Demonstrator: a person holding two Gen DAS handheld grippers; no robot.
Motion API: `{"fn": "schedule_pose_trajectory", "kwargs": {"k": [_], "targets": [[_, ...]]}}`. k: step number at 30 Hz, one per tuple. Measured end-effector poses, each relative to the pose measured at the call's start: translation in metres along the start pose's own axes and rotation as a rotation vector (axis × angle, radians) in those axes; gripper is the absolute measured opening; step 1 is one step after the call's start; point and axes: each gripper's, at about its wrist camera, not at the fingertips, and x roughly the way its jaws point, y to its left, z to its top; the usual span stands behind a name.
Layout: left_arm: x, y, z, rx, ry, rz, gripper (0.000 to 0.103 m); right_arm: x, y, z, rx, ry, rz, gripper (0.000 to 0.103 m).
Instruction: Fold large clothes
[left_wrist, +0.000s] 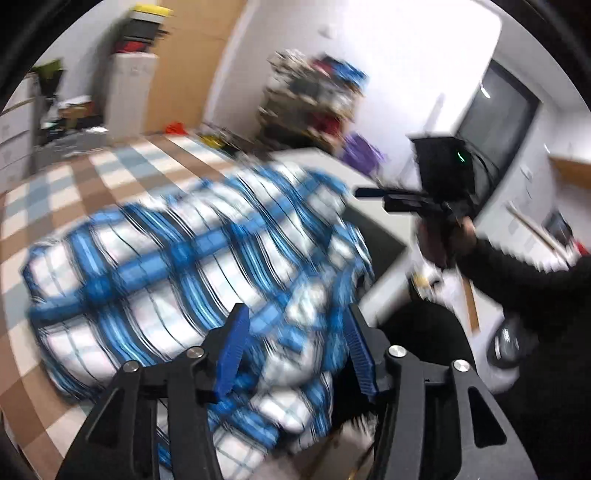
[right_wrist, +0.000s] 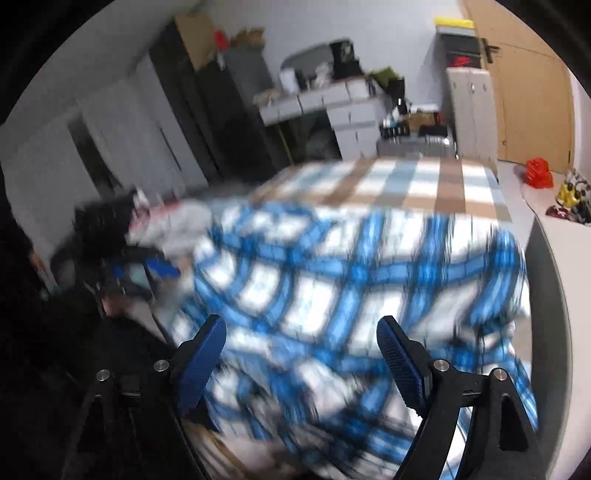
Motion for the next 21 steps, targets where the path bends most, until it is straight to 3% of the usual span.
{"fn": "schedule_pose_trajectory", "kwargs": {"k": [1, 3, 6, 8, 10, 11, 13, 14, 15, 19, 21], "targets": [[0.003, 0.002, 0.012, -0.014, -0.024, 0.033, 0.062, 0.004, 0.001, 0.010, 0.001, -0.020, -0.042, 0.090], [0.008, 0.005, 0.026, -0.034, -0.057, 0.110, 0.064, 0.024, -0.003, 0.034, 0.006, -0.010, -0.124, 0.091], [0.033, 0.021, 0.063, -0.098, -0.071, 0.183, 0.064, 0.057, -0.015, 0.056, 0.029, 0.050, -0.156, 0.091], [0.053, 0.032, 0.075, -0.096, -0.037, 0.249, 0.064, 0.080, -0.038, 0.062, 0.068, 0.120, -0.204, 0.090], [0.065, 0.048, 0.070, -0.122, 0.004, 0.306, 0.064, 0.100, -0.072, 0.047, 0.172, 0.236, -0.229, 0.089], [0.069, 0.059, 0.066, -0.156, 0.030, 0.340, 0.064, 0.112, -0.090, 0.033, 0.236, 0.319, -0.226, 0.085], [0.071, 0.076, 0.047, -0.242, 0.046, 0.331, 0.064, 0.120, -0.118, -0.004, 0.328, 0.454, -0.261, 0.059], [0.069, 0.082, 0.036, -0.280, 0.052, 0.329, 0.064, 0.108, -0.122, -0.018, 0.332, 0.381, -0.233, 0.057], [0.069, 0.087, 0.030, -0.305, 0.049, 0.340, 0.064, 0.103, -0.123, -0.023, 0.326, 0.362, -0.232, 0.054], [0.068, 0.103, 0.009, -0.404, 0.028, 0.328, 0.064, 0.087, -0.129, -0.047, 0.342, 0.369, -0.227, 0.049], [0.067, 0.100, 0.000, -0.418, 0.031, 0.320, 0.064, 0.081, -0.124, -0.044, 0.328, 0.348, -0.274, 0.049]]}}
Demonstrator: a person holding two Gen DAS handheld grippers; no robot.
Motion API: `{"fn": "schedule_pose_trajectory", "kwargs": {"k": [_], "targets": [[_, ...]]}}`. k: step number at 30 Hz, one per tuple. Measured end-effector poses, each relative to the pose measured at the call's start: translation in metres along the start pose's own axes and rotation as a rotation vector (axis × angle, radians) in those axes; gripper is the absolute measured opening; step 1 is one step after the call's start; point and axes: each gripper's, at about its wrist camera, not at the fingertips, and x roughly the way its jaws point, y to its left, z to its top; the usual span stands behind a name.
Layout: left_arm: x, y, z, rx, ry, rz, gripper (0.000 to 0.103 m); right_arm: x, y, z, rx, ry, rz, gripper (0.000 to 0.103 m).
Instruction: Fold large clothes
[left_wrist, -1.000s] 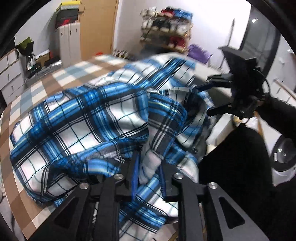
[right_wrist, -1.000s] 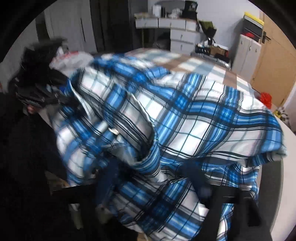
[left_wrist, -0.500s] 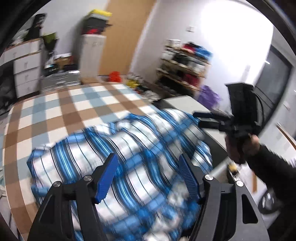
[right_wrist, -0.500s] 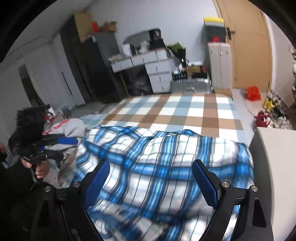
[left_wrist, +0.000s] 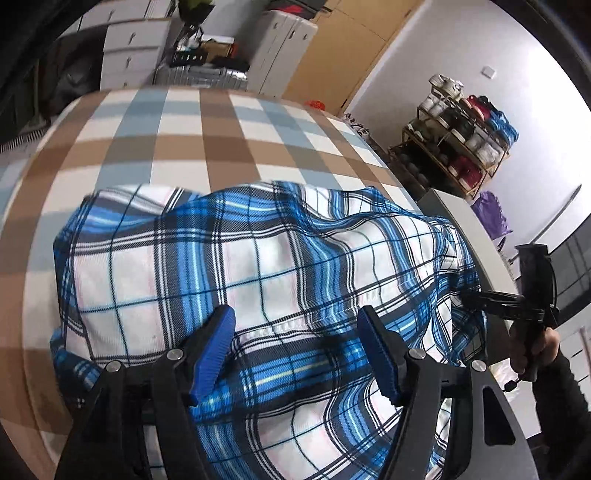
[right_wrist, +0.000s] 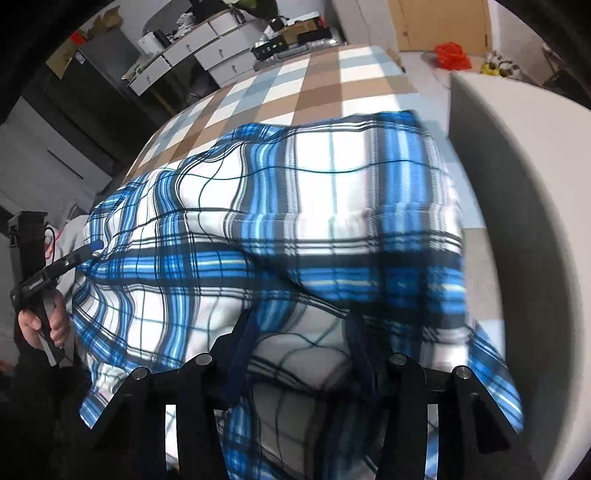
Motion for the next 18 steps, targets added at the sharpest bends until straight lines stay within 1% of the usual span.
{"fn": "schedule_pose_trajectory", "kwargs": {"k": [2, 3, 4, 5, 6, 7, 8, 9, 10, 11, 12, 13, 14, 15, 16, 17, 18], "targets": [[-0.009, -0.009, -0.007, 0.026, -0.001, 0.022, 0.064, -0.016, 0.010, 0.001, -0.001, -0.068, 0.004, 0.050], [-0.008, -0.015, -0.009, 0.054, -0.005, 0.041, 0.064, -0.027, 0.022, 0.003, -0.013, -0.134, 0.047, 0.051], [-0.007, -0.022, -0.013, 0.079, -0.008, 0.062, 0.064, -0.031, 0.032, 0.004, -0.030, -0.163, 0.082, 0.056], [-0.010, -0.021, -0.016, 0.096, -0.010, 0.077, 0.064, -0.033, 0.047, 0.005, -0.051, -0.183, 0.123, 0.062], [-0.010, -0.022, -0.019, 0.110, -0.016, 0.090, 0.064, -0.032, 0.056, 0.005, -0.059, -0.185, 0.142, 0.080], [-0.013, -0.016, -0.024, 0.118, -0.024, 0.102, 0.064, -0.023, 0.073, 0.003, -0.079, -0.174, 0.166, 0.089], [-0.013, -0.018, -0.026, 0.124, -0.030, 0.106, 0.064, -0.018, 0.081, 0.002, -0.093, -0.164, 0.170, 0.089], [-0.016, -0.018, -0.028, 0.126, -0.036, 0.104, 0.064, -0.002, 0.095, -0.003, -0.134, -0.127, 0.145, 0.088], [-0.020, -0.018, -0.030, 0.121, -0.047, 0.092, 0.064, 0.010, 0.101, -0.006, -0.162, -0.099, 0.093, 0.088], [-0.023, -0.018, -0.033, 0.115, -0.053, 0.068, 0.064, 0.026, 0.104, -0.012, -0.178, -0.064, 0.003, 0.088], [-0.027, -0.019, -0.035, 0.120, -0.054, 0.053, 0.064, 0.034, 0.102, -0.014, -0.170, -0.044, -0.039, 0.088], [-0.030, -0.022, -0.038, 0.135, -0.059, 0.043, 0.064, 0.052, 0.092, -0.023, -0.123, 0.011, -0.086, 0.087], [-0.031, -0.025, -0.038, 0.145, -0.059, 0.043, 0.064, 0.058, 0.083, -0.025, -0.087, 0.041, -0.093, 0.087], [-0.032, -0.029, -0.042, 0.173, -0.051, 0.041, 0.064, 0.066, 0.067, -0.033, -0.013, 0.057, -0.070, 0.088], [-0.031, -0.032, -0.042, 0.185, -0.048, 0.045, 0.064, 0.060, 0.063, -0.038, 0.001, 0.008, -0.076, 0.085], [-0.030, -0.035, -0.045, 0.204, -0.044, 0.057, 0.064, 0.062, 0.052, -0.043, 0.058, 0.037, -0.104, 0.085], [-0.029, -0.038, -0.048, 0.227, -0.037, 0.072, 0.064, 0.060, 0.047, -0.047, 0.084, 0.020, -0.096, 0.085]]}}
